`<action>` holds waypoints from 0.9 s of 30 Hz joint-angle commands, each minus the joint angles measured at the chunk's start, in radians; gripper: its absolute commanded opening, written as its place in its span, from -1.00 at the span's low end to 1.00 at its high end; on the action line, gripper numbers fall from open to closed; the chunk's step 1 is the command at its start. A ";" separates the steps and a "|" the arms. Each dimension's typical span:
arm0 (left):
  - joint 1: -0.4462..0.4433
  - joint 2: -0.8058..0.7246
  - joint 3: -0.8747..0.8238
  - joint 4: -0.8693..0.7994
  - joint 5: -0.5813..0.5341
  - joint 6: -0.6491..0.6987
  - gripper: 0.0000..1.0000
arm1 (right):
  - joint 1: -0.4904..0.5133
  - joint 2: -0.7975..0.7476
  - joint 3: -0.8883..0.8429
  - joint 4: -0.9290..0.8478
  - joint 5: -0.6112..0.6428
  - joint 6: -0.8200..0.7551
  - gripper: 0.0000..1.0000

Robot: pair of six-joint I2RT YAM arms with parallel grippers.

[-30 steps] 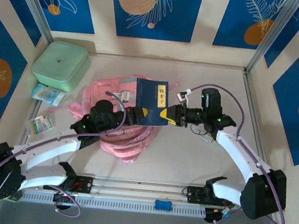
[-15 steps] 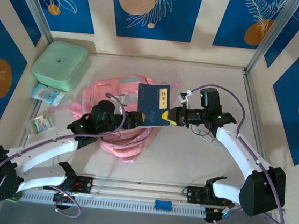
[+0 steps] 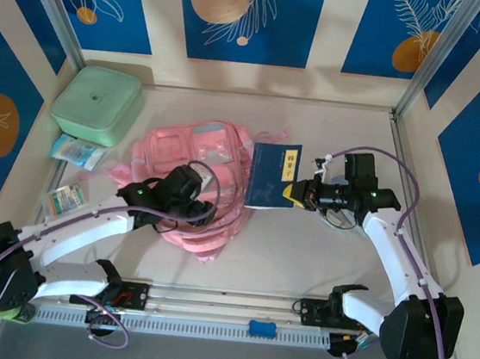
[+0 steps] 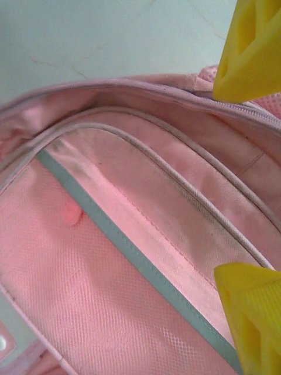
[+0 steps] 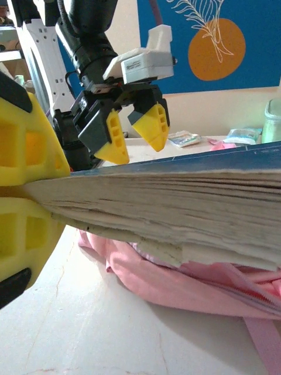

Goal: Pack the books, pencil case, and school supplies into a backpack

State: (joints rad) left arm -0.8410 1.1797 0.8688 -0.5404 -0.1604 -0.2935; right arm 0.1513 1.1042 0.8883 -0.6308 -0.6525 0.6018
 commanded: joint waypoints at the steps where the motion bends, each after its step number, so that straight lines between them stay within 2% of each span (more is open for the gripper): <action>1: -0.037 0.067 0.057 -0.053 -0.108 0.185 0.51 | -0.021 -0.017 -0.042 -0.023 -0.001 -0.013 -1.00; 12: -0.050 0.268 0.130 -0.025 -0.197 0.358 0.53 | -0.075 -0.024 -0.125 0.043 -0.016 0.020 -1.00; 14: -0.050 0.290 0.129 0.001 -0.243 0.368 0.50 | -0.084 -0.026 -0.130 0.046 -0.016 0.020 -1.00; 18: -0.050 0.341 0.138 0.042 -0.253 0.400 0.39 | -0.093 -0.017 -0.131 0.052 -0.033 0.019 -1.00; 23: -0.048 0.402 0.159 0.053 -0.304 0.417 0.10 | -0.101 -0.010 -0.128 0.047 -0.041 0.015 -1.00; 27: -0.044 0.407 0.180 0.060 -0.318 0.444 -0.33 | -0.108 -0.017 -0.125 0.043 -0.050 0.016 -1.00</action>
State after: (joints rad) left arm -0.8936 1.5795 1.0092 -0.5102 -0.4141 0.1219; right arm 0.0494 1.1007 0.7696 -0.5945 -0.6434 0.6209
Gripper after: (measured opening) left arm 0.362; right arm 0.070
